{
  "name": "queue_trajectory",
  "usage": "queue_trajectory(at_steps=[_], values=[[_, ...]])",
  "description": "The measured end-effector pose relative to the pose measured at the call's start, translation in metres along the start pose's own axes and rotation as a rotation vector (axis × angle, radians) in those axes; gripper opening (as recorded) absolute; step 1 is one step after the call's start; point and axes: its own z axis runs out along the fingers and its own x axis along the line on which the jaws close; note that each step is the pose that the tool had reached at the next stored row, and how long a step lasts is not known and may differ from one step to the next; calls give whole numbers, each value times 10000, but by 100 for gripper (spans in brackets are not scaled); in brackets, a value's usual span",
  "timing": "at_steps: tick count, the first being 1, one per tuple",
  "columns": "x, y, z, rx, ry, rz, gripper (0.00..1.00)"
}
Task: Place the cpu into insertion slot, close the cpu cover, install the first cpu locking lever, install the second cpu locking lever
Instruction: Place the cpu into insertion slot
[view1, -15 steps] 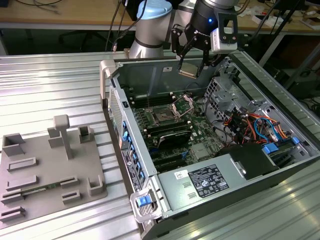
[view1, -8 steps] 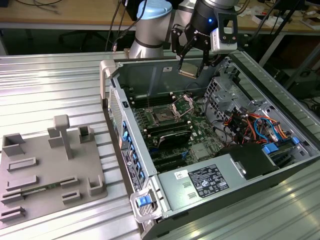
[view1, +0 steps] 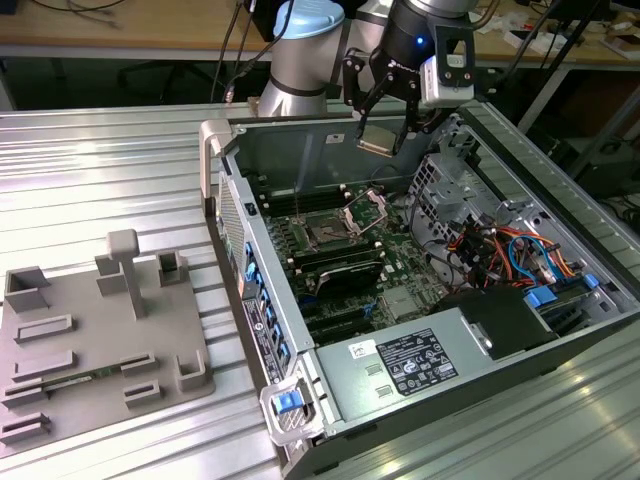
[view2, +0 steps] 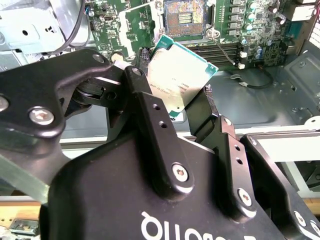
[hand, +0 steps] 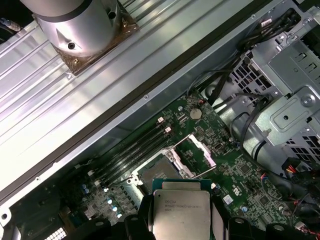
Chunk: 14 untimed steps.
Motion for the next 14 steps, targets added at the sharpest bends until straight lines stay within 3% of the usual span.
queue_trajectory(at_steps=[6, 14], values=[[0, 0, 0, -12, -56, 629, 55], [0, 0, 1, -23, -99, 1116, 55]])
